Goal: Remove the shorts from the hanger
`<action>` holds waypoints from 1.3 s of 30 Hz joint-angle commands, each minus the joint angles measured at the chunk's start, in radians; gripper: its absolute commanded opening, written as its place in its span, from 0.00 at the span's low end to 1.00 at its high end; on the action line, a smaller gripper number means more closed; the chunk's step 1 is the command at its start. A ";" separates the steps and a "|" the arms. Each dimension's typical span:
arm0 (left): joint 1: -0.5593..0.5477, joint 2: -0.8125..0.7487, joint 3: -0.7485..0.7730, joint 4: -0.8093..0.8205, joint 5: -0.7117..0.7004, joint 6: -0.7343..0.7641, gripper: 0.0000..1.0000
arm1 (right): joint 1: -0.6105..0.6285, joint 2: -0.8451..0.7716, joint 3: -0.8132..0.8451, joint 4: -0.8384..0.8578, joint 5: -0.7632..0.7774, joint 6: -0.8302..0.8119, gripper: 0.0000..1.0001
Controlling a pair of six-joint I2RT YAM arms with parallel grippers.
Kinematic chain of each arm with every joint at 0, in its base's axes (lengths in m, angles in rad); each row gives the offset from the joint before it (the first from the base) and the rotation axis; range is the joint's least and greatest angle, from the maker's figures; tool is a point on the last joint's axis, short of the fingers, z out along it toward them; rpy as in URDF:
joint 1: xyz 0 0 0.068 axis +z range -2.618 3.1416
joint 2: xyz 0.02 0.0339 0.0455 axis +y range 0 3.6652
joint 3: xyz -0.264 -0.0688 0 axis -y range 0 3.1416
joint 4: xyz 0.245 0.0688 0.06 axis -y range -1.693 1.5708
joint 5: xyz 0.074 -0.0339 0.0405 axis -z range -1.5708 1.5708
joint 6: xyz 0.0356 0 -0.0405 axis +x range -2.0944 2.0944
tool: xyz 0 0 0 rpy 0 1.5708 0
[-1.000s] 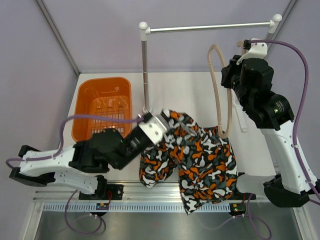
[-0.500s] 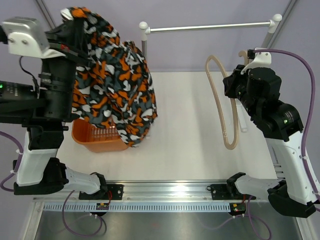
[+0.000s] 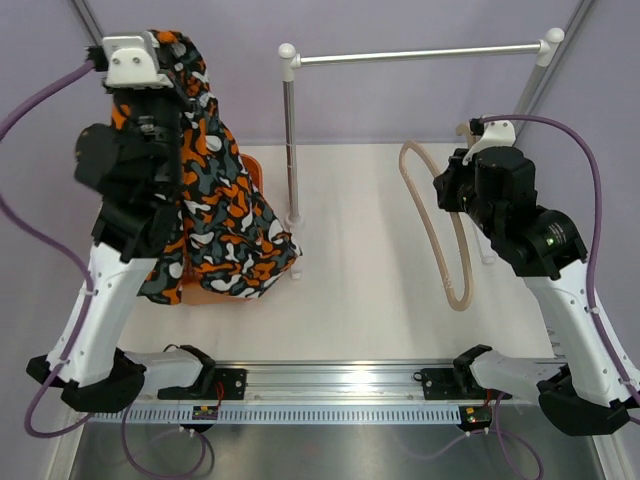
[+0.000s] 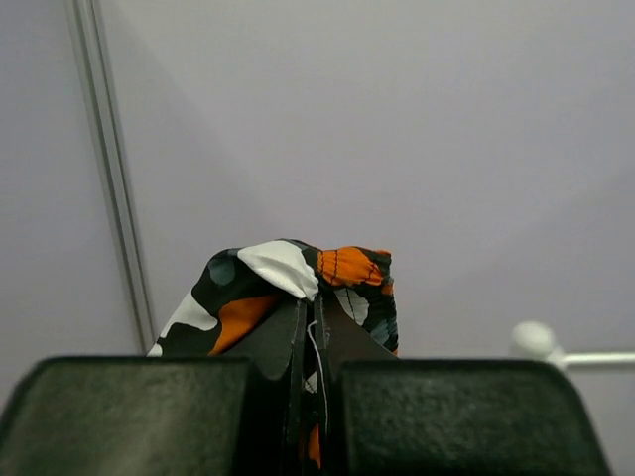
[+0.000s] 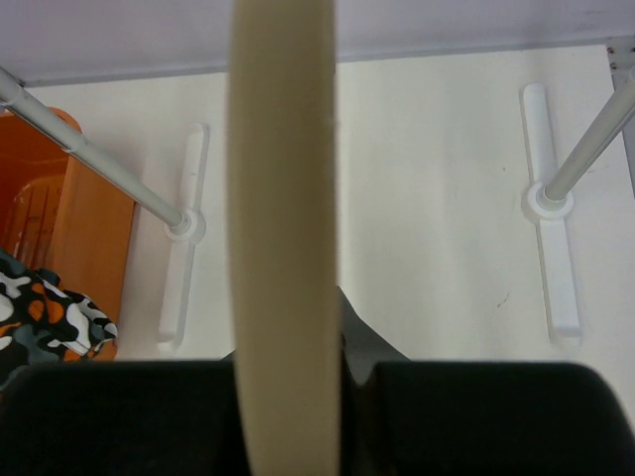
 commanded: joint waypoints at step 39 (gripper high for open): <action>0.137 -0.034 -0.558 -0.466 0.204 -0.739 0.99 | -0.001 -0.178 -0.151 -0.013 -0.081 0.033 0.00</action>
